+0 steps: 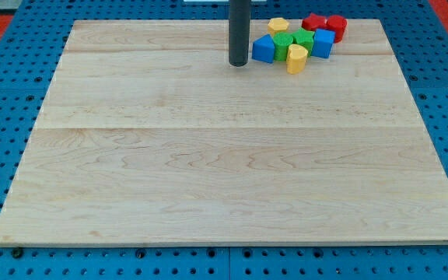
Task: Keep arm at top right corner of the board
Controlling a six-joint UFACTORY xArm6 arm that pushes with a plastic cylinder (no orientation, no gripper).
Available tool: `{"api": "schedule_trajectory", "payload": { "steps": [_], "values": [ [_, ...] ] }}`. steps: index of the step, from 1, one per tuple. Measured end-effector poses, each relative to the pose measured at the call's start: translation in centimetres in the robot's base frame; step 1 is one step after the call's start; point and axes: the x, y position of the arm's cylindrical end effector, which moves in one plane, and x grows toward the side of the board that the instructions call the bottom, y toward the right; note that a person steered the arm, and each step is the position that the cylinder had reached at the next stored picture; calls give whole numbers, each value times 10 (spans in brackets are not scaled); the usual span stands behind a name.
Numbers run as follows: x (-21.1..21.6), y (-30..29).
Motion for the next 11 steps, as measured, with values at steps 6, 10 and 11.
{"api": "schedule_trajectory", "payload": {
  "steps": [6, 10, 11],
  "values": [
    [44, 266],
    [-110, 297],
    [-109, 228]
  ]
}}
